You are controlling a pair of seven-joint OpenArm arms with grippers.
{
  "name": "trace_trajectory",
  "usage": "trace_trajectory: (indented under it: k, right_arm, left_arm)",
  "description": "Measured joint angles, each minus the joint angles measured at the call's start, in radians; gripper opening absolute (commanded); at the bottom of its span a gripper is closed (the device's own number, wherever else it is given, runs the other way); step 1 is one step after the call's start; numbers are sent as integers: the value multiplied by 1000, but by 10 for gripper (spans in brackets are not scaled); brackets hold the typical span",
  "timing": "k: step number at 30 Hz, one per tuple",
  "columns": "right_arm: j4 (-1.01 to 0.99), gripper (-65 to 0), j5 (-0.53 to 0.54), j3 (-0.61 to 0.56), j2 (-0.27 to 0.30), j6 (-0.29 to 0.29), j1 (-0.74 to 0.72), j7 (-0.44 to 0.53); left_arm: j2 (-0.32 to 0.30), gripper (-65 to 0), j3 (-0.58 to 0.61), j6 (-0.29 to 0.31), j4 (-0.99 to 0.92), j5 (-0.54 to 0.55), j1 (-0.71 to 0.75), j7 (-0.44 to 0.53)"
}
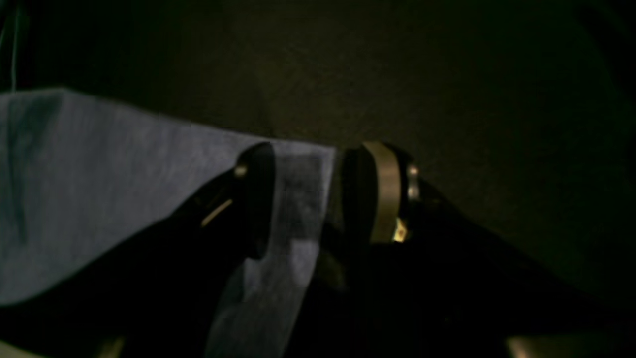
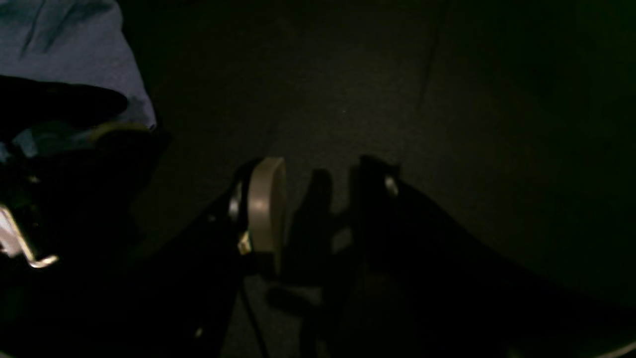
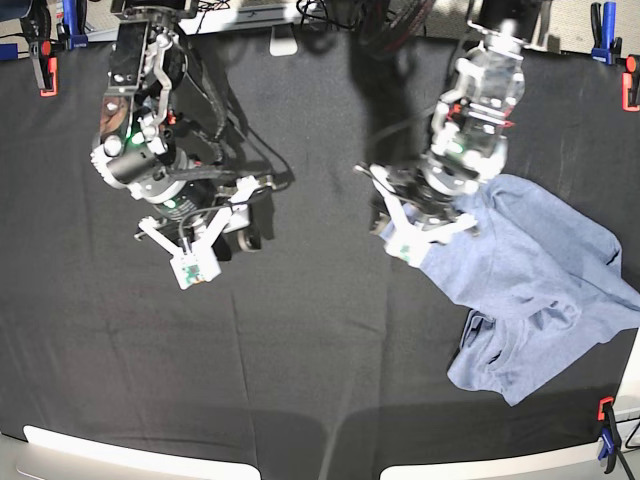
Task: Layout the t-shirt on the table in an organized manner, then fold the t-shirt properly
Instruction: 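Pull the grasped shirt edge with the left gripper toward the right gripper, then lift the shirt with the left gripper and lay it flat across the table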
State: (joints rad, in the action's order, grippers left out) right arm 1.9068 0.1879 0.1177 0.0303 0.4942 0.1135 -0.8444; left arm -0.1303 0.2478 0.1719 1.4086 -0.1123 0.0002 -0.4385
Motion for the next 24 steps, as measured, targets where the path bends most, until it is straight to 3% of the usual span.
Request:
trace_trajectory:
  k: [4, 9, 17, 19, 23, 24]
  right_arm:
    - [0, -424, -4, 0, 0, 0, 0, -2]
    - [0, -424, -5, 0, 0, 0, 0, -2]
    - [0, -424, -5, 0, 0, 0, 0, -3]
    - [0, -424, -4, 0, 0, 0, 0, -2]
    - [0, -424, -4, 0, 0, 0, 0, -2]
    - [0, -424, -5, 0, 0, 0, 0, -2]
  left_arm:
    - [3, -405, 0, -70, -115, -2, -67, 42]
    - [2, -405, 0, -163, -146, -64, -111, 19]
    - [-28, -406, 0, -188, -146, -65, -119, -22]
    - [-34, -452, 0, -190, -145, -65, -110, -22]
    - [-39, -650, 0, -190, -145, -67, -92, -15]
    - [-39, -650, 0, -190, -145, -68, -92, -15]
